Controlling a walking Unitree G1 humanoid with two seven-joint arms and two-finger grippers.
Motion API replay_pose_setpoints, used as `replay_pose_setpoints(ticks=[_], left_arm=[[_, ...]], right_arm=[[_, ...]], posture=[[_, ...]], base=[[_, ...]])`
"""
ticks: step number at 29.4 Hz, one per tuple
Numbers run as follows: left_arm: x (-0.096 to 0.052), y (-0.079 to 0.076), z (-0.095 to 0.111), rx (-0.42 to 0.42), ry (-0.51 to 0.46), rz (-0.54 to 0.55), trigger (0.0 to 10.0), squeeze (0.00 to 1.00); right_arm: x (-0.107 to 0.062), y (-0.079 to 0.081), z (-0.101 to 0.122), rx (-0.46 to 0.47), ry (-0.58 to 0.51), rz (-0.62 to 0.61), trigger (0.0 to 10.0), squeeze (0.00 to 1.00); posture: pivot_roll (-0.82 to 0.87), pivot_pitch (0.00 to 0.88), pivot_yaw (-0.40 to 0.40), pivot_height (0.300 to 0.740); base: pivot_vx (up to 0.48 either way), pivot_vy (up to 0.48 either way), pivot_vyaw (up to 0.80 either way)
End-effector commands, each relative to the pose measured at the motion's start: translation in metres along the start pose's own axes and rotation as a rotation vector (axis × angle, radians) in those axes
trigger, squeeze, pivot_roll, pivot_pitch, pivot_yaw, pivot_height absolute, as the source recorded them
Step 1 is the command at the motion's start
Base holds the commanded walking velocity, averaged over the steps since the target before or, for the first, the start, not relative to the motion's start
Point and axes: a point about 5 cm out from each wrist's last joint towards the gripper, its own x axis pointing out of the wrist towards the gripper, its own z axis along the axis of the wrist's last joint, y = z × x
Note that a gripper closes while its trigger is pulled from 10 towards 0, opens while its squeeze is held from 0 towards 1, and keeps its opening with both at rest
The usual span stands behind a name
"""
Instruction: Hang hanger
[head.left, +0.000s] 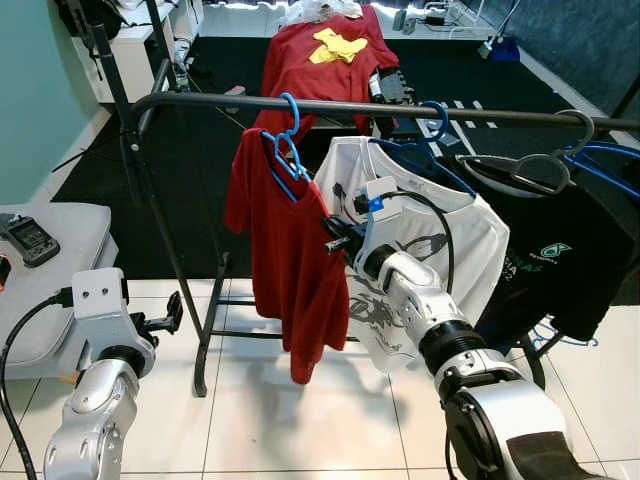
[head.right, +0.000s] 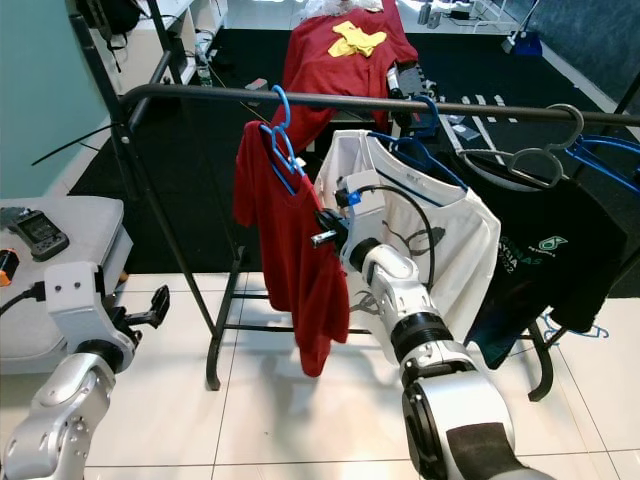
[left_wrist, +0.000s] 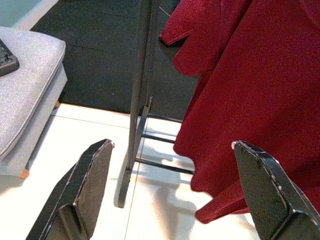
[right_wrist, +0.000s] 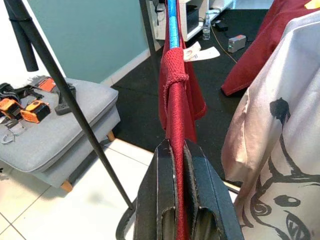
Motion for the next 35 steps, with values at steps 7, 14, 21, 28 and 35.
replay_pose_setpoints(ticks=[7,14,21,28,35], left_arm=[[0.005,0.004,-0.004,0.002,0.024,-0.002,10.0,0.00],[0.010,0.004,-0.004,-0.033,0.008,-0.001,10.0,0.00],[0.011,0.004,-0.004,-0.044,-0.001,-0.001,10.0,0.00],[0.012,0.001,0.004,-0.060,-0.024,-0.057,10.0,0.00],[0.003,0.007,0.016,-0.009,-0.058,-0.206,10.0,0.00]], right_arm=[[0.001,-0.004,0.014,0.021,-0.083,0.019,0.0,0.00],[0.000,0.008,0.055,0.144,-0.306,0.224,0.0,0.00],[-0.009,0.011,0.063,0.132,-0.346,0.323,0.0,0.00],[-0.032,0.007,0.044,0.042,-0.221,0.435,0.0,0.00],[-0.066,-0.013,0.033,-0.017,-0.105,0.452,0.0,0.00]], posture=[[0.06,0.110,0.012,0.740],[0.02,0.086,0.001,0.740],[0.00,0.086,-0.004,0.740],[-0.03,0.087,-0.002,0.740],[-0.05,0.095,0.002,0.740]], base=[[0.000,0.000,0.00],[0.000,0.000,0.00],[0.000,0.000,0.00],[0.000,0.000,0.00],[0.000,0.000,0.00]])
